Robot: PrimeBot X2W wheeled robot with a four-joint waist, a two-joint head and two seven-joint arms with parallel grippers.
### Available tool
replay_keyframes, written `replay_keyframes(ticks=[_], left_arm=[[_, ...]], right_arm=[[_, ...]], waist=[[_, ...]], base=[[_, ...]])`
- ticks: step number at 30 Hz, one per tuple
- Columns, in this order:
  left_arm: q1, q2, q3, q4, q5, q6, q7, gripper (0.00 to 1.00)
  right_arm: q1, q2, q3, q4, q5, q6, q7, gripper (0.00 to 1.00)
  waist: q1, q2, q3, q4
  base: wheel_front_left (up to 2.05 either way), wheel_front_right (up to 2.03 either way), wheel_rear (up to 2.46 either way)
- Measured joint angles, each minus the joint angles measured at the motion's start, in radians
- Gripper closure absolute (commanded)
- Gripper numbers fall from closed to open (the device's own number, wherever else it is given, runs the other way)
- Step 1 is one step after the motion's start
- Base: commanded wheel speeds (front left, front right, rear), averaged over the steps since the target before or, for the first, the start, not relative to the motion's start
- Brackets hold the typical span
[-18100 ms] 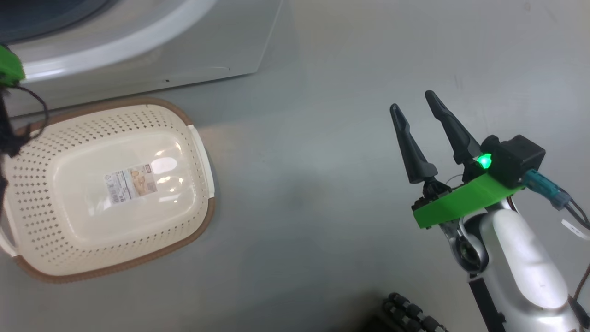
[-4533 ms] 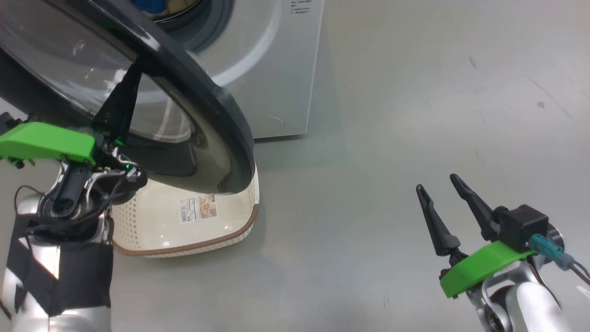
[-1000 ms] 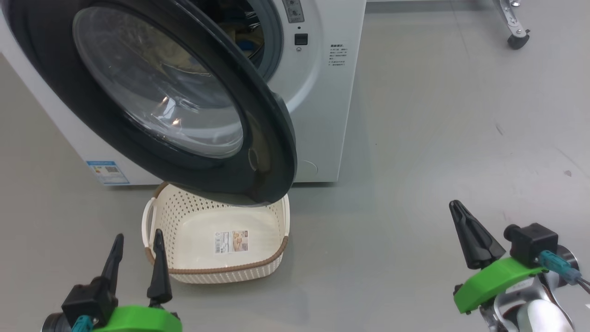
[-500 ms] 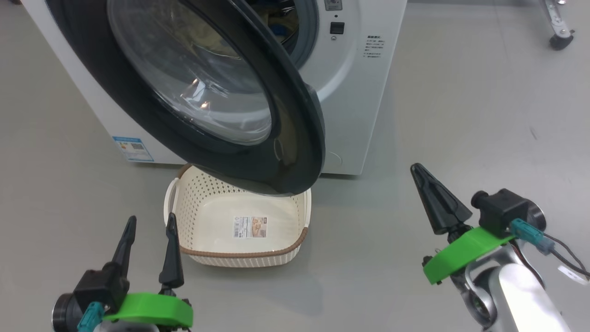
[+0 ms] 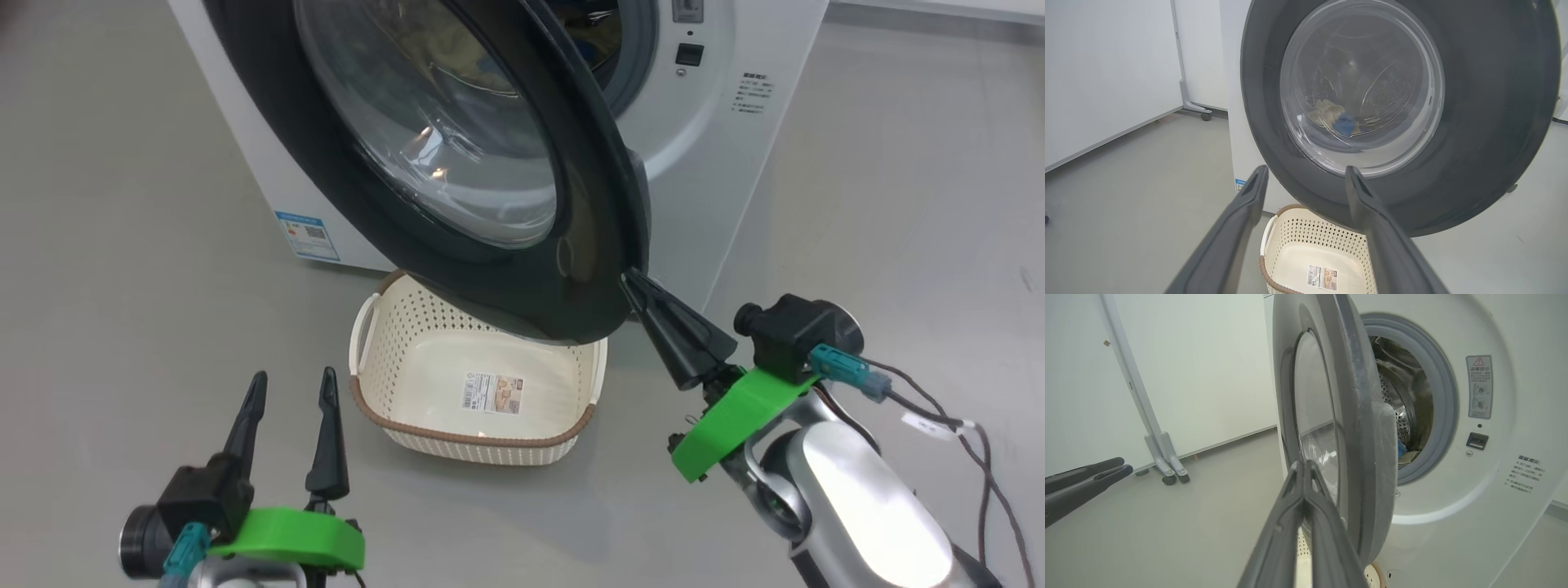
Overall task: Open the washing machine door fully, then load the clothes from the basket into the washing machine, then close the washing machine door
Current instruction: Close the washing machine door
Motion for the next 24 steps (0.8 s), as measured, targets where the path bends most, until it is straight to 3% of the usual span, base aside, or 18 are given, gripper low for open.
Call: replay_keyframes(ticks=[24], left_arm=[[-0.019, -0.047, -0.013, 0.027, 0.036, -0.039, 0.0, 0.0]], right_arm=[[-0.207, 0.002, 0.044, 0.404, 0.083, 0.0, -0.09, 1.0]], waist=[[0.0, 0.0, 0.014, 0.088]], base=[[0.0, 0.0, 0.0]])
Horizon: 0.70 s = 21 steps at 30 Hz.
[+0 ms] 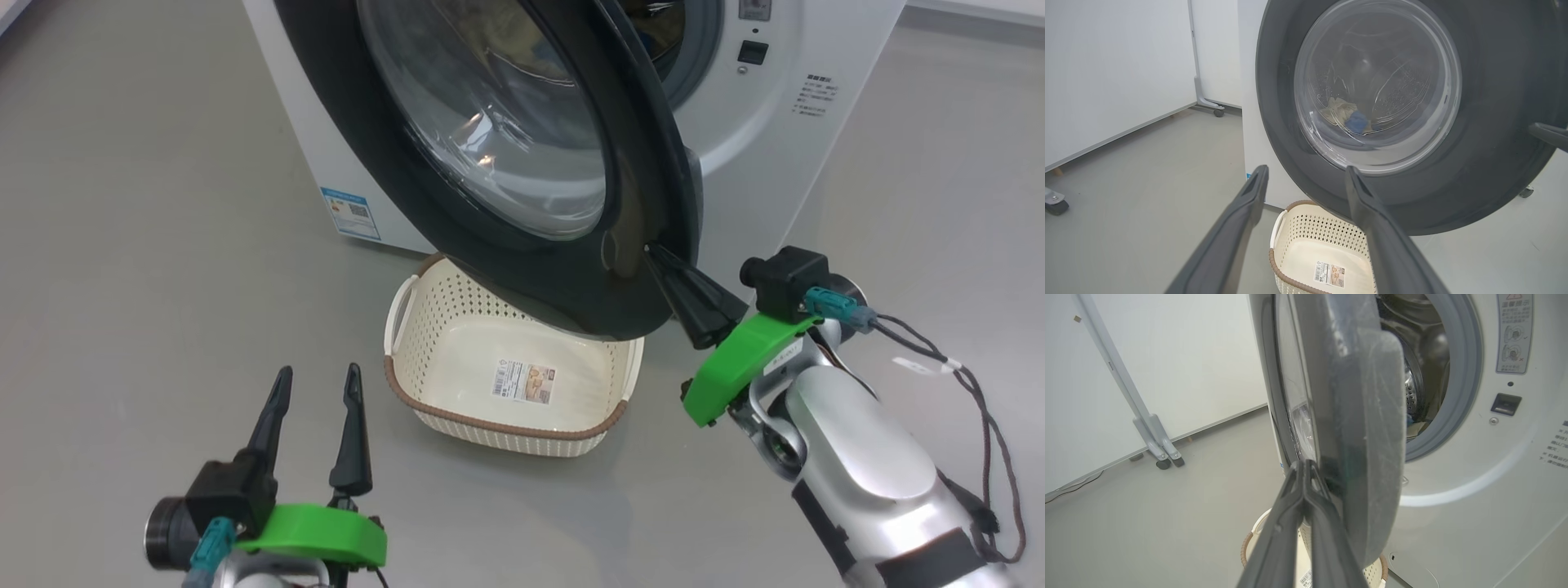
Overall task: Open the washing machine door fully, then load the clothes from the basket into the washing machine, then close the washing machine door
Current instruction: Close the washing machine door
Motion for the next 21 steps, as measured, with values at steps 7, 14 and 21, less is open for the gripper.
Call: replay_keyframes(ticks=[7, 14, 21], left_arm=[[-0.019, -0.017, 0.006, 0.0, 0.017, -0.009, 0.0, 0.0], [-0.026, -0.037, 0.015, 0.0, 0.029, -0.026, 0.0, 0.0], [-0.063, -0.066, 0.02, 0.0, 0.05, -0.045, 0.0, 0.0]], right_arm=[[-0.072, -0.001, 0.011, 0.07, 0.0, 0.0, -0.016, 1.0], [-0.134, -0.027, -0.005, 0.118, 0.0, 0.001, -0.024, 1.0], [-0.228, -0.087, -0.066, 0.174, -0.003, 0.001, -0.028, 1.0]], waist=[[0.0, 0.0, 0.025, -0.005], [0.0, 0.0, 0.054, -0.004], [0.0001, 0.0, 0.089, 0.011]], base=[[0.0, 0.0, 0.0], [0.0, 0.0, 0.0], [0.0, 0.0, 0.0]])
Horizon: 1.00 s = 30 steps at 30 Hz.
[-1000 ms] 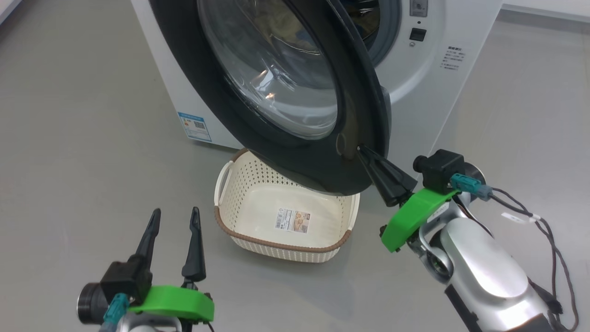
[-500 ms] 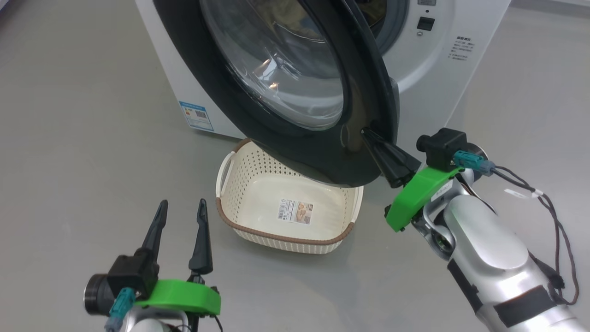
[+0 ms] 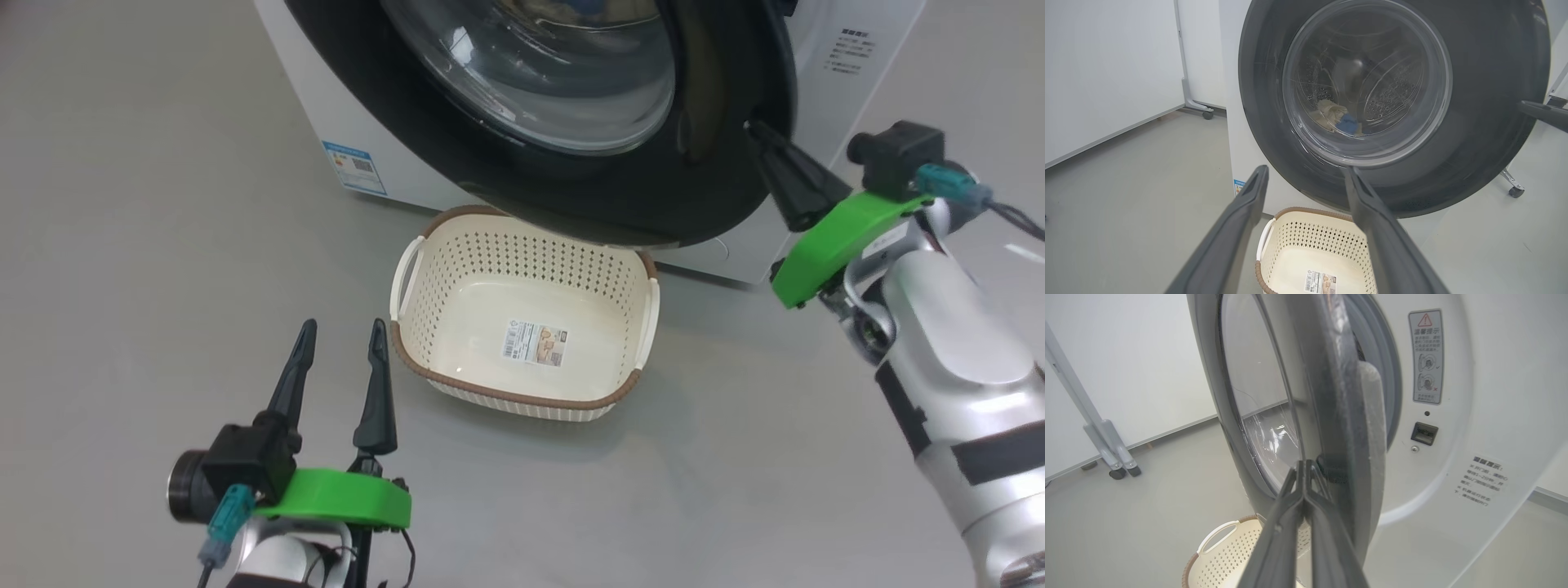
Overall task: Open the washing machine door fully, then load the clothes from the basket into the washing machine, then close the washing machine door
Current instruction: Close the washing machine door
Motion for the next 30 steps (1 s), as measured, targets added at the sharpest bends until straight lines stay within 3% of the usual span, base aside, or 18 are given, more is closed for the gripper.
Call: replay_keyframes(ticks=[19, 30], left_arm=[[-0.085, -0.076, 0.001, 0.011, 0.038, -0.068, 0.0, 0.0], [-0.09, -0.08, 0.0, 0.02, 0.047, -0.069, 0.0, 0.0]], right_arm=[[-0.293, -0.113, -0.125, 0.2, -0.058, 0.0, -0.005, 1.0], [-0.327, -0.111, -0.154, 0.227, -0.099, 0.001, -0.006, 1.0]], waist=[[0.0, 0.0, 0.112, 0.097], [-0.0001, 0.0, 0.128, 0.114]], base=[[0.0, 0.0, 0.0], [0.0, 0.0, 0.0]])
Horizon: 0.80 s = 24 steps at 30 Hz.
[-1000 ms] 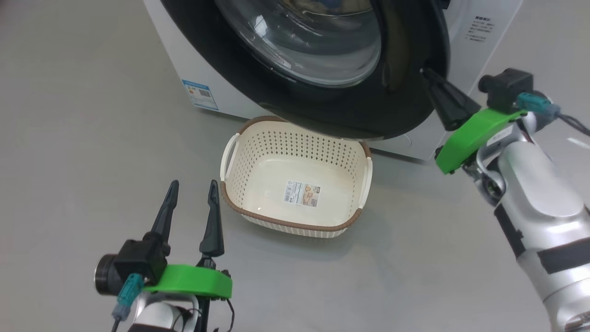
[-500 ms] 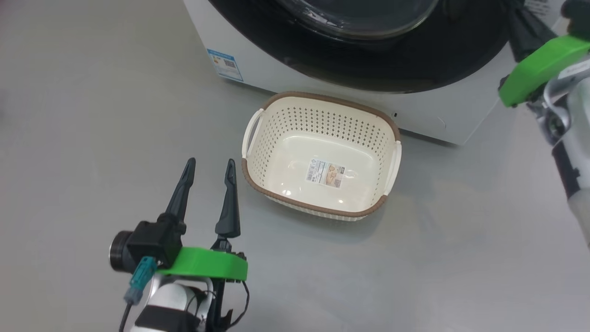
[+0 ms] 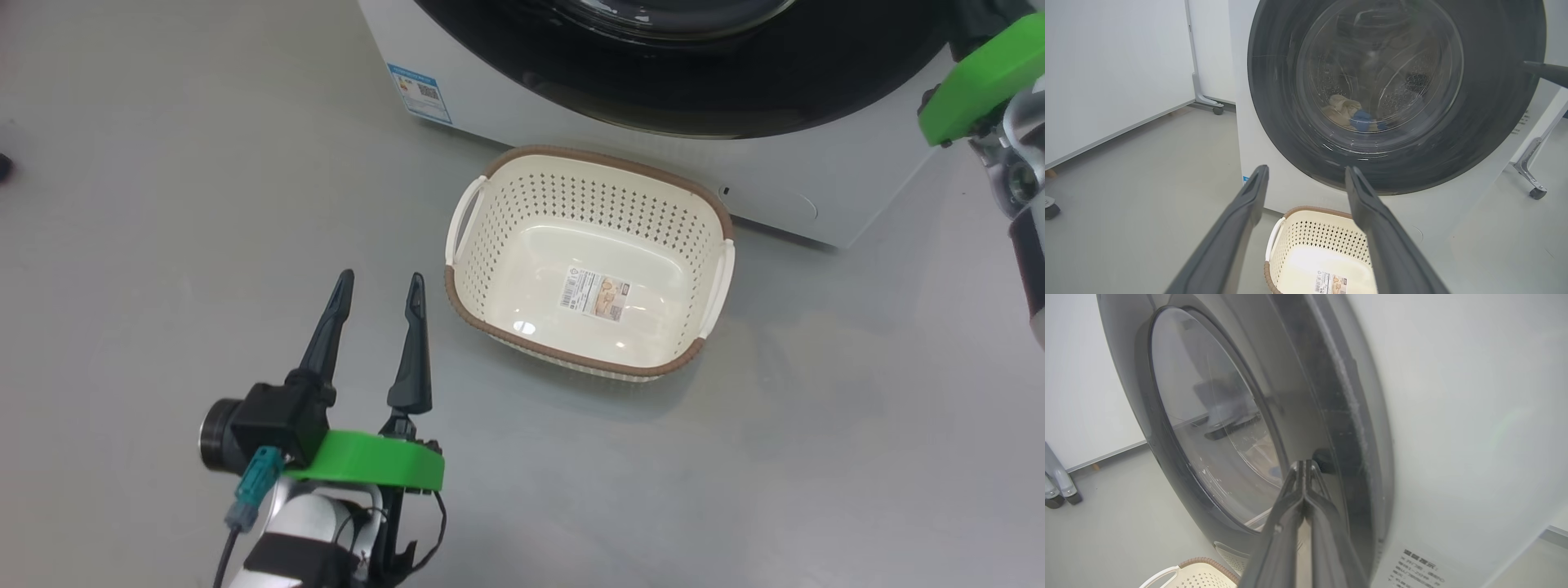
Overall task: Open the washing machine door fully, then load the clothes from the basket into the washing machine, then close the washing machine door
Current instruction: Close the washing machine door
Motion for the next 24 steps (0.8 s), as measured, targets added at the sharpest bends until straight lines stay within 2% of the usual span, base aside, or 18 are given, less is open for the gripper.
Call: replay_keyframes(ticks=[8, 19, 24], left_arm=[[0.0, -0.002, 0.008, 0.012, 0.003, 0.0, 0.0, 0.0], [0.004, -0.002, 0.047, 0.044, 0.038, -0.018, -0.005, 0.0], [0.008, -0.002, 0.054, 0.053, 0.045, -0.026, -0.004, 0.0]], right_arm=[[0.039, 0.032, 0.072, -0.117, 0.028, -0.001, -0.003, 1.0], [0.301, 0.05, 0.153, -0.359, 0.095, -0.001, -0.003, 1.0], [0.409, 0.053, 0.137, -0.46, 0.097, -0.001, -0.003, 1.0]], waist=[[0.0, 0.0, -0.017, -0.033], [-0.0002, 0.0, -0.075, -0.116], [-0.0001, 0.0, -0.098, -0.151]], base=[[0.0, 0.0, 0.0], [0.0, 0.0, 0.0], [0.0, 0.0, 0.0]])
